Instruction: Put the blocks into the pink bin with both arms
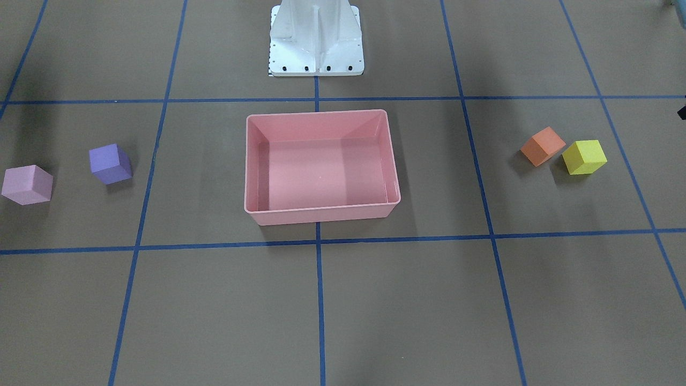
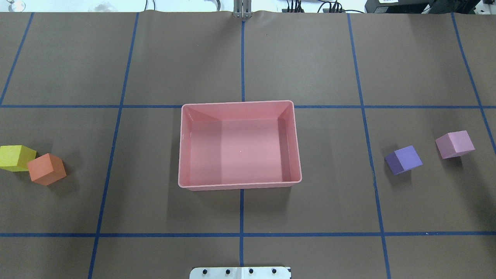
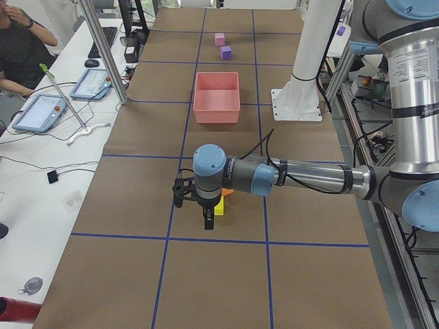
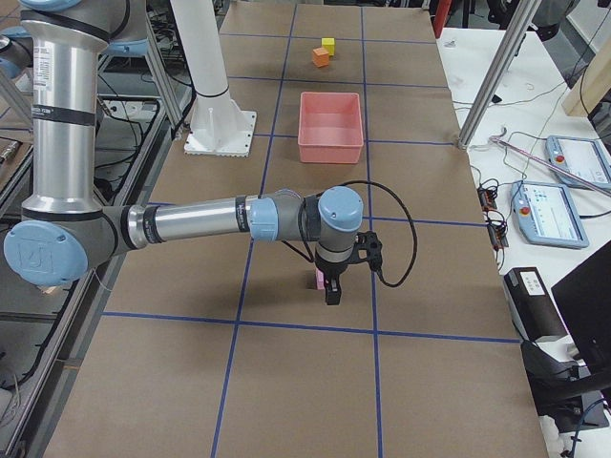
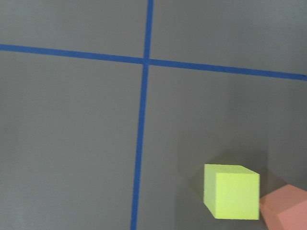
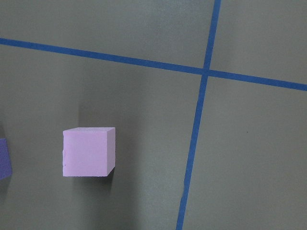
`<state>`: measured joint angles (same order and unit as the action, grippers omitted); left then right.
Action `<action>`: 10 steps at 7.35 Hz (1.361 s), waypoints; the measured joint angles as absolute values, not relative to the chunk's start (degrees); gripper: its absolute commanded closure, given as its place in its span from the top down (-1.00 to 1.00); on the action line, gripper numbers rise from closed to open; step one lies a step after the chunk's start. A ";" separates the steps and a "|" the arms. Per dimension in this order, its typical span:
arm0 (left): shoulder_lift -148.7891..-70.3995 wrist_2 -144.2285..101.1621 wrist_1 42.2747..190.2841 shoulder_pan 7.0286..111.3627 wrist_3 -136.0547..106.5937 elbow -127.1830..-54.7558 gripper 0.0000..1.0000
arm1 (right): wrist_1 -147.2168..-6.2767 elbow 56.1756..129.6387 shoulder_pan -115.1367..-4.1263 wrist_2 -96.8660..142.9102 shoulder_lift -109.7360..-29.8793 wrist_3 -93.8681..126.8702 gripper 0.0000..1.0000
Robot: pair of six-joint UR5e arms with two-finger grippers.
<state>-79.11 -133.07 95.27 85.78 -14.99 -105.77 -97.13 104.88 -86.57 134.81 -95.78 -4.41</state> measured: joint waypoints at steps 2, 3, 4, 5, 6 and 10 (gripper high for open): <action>-79.12 -131.91 95.30 85.94 -15.27 -106.22 0.99 | -97.12 104.80 -86.57 134.82 -95.80 -4.39 1.00; -79.15 -131.84 95.19 85.94 -15.27 -106.42 0.99 | -97.12 104.79 -86.57 134.82 -95.80 -4.39 1.00; -79.16 -131.51 95.14 85.96 -15.04 -106.31 0.99 | -97.12 104.77 -86.57 134.82 -95.79 -4.39 1.00; -79.15 -131.01 95.01 86.02 -13.32 -105.95 0.99 | -97.12 104.77 -86.57 134.82 -95.75 -4.41 0.99; -79.16 -130.83 94.76 86.17 -9.22 -105.48 0.99 | -97.12 104.74 -86.57 134.82 -95.73 -4.48 1.00; -79.11 -131.44 93.97 86.97 -3.74 -104.67 0.99 | -97.12 104.77 -86.56 134.88 -95.67 -4.40 1.00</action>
